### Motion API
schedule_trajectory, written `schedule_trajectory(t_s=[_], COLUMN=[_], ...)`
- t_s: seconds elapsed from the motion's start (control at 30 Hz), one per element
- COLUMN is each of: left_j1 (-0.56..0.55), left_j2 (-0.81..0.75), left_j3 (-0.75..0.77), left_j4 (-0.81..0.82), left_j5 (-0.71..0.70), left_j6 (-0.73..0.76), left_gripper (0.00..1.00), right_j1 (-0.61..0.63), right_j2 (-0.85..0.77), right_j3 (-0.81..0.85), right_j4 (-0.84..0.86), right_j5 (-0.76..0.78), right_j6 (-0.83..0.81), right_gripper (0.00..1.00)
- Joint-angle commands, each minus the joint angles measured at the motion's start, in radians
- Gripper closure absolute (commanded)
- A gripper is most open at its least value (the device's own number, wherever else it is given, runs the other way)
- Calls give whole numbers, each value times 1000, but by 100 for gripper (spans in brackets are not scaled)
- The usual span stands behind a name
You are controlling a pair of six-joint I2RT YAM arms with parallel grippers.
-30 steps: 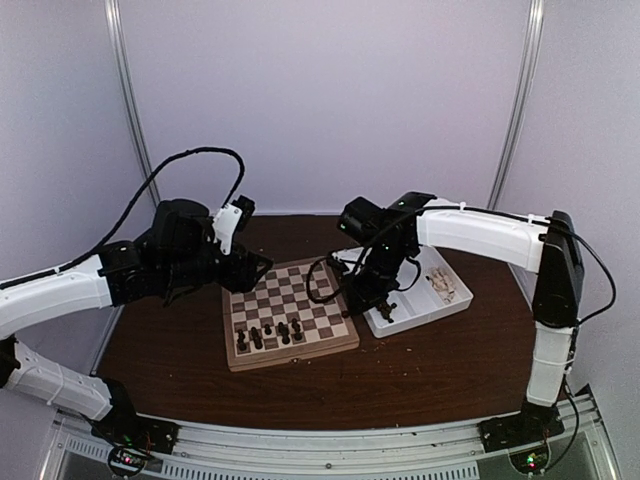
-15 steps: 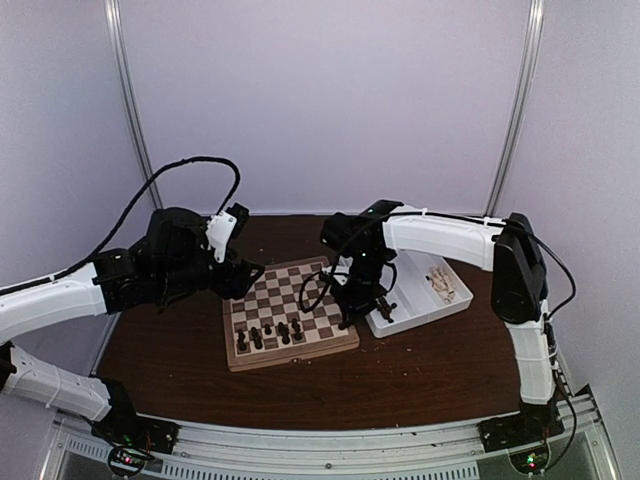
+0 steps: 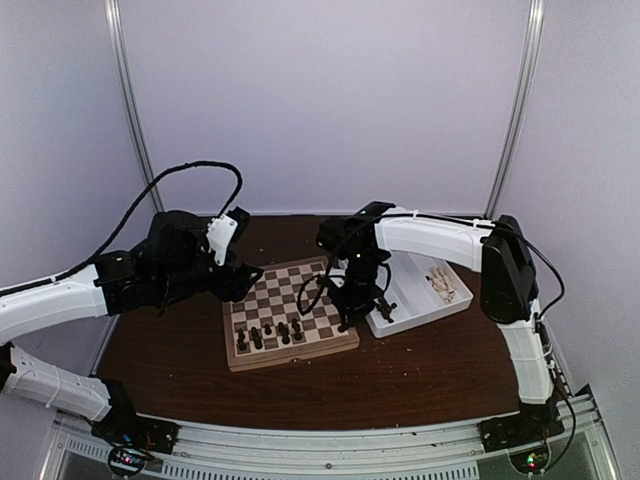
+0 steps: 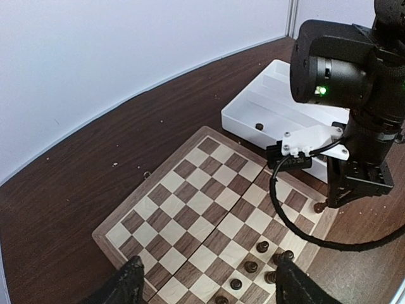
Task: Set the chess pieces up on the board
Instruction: Place the chess piece on the chessboard.
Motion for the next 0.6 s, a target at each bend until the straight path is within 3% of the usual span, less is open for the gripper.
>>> schedule_trajectory(t_s=[0.0,0.33,0.47,0.57], left_j1=[4,4,4,5], left_j2=[-8,-22,-30,-38], left_j3=[-7,-16,-18,-28], left_j4=[44,44,41,41], left_j5=[-12,-22,-22,-56], left_j6=[20,24,27,23], left_gripper=[29,28,26,17], right_j1=[5,5,7,8], right_j2=[25,31,-2,-77], right_j3=[51,89,83,38], right_j4=[-17,-28,-5,71], right_j5=[18,34,38,47], right_j6=[-3,-2,-5,-8], right_gripper=[86,76,61,53])
